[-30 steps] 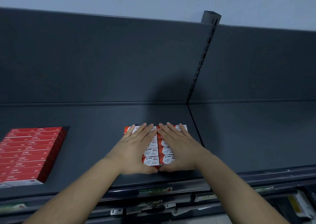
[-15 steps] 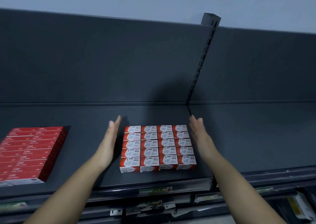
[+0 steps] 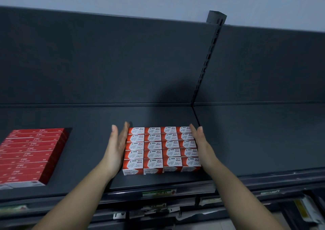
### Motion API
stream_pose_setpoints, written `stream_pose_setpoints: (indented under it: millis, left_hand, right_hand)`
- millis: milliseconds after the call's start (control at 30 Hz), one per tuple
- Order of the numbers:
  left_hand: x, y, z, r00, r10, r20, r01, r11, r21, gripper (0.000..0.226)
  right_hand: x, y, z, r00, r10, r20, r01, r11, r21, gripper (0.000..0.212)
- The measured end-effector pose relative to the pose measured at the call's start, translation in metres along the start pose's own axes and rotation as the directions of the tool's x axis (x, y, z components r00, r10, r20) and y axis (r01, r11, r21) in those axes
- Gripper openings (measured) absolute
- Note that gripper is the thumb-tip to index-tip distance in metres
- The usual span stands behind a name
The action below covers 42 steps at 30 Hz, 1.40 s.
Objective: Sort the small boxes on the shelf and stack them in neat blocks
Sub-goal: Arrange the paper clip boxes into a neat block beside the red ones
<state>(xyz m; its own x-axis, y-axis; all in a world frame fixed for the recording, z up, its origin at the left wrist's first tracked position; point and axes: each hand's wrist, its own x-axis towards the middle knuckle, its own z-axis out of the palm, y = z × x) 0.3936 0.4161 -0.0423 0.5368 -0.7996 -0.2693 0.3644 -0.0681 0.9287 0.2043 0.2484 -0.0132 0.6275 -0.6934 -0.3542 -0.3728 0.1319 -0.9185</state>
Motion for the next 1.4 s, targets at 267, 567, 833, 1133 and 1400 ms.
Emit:
stream_pose_setpoints:
  millis: [267, 567, 833, 1133, 1400]
  left_hand:
    - [0.005, 0.000, -0.004, 0.999, 0.011, 0.053, -0.014, 0.998, 0.066, 0.116]
    - [-0.010, 0.011, -0.001, 0.992, 0.121, 0.044, -0.118, 0.712, 0.692, 0.083]
    - [-0.010, 0.003, 0.021, 0.969, 0.196, 0.147, -0.153, 0.015, 0.988, 0.074]
    - [-0.011, -0.003, 0.030, 0.985, 0.137, 0.105, -0.100, -0.046, 0.994, 0.070]
    - [-0.018, 0.011, 0.024, 0.972, 0.173, 0.159, -0.152, -0.054, 0.987, 0.069]
  right_hand:
    - [0.006, 0.011, 0.000, 1.000, 0.019, 0.023, -0.019, 1.000, -0.007, 0.033]
    - [0.000, 0.004, -0.009, 0.980, -0.156, 0.120, 0.194, 0.869, -0.456, 0.074]
    - [0.012, -0.008, 0.010, 0.925, -0.245, 0.291, 0.369, 0.396, -0.841, 0.073]
    - [0.013, 0.006, 0.024, 0.912, -0.233, 0.338, 0.394, 0.267, -0.880, 0.070]
    - [0.005, -0.002, 0.023, 0.921, -0.230, 0.314, 0.368, 0.257, -0.894, 0.072]
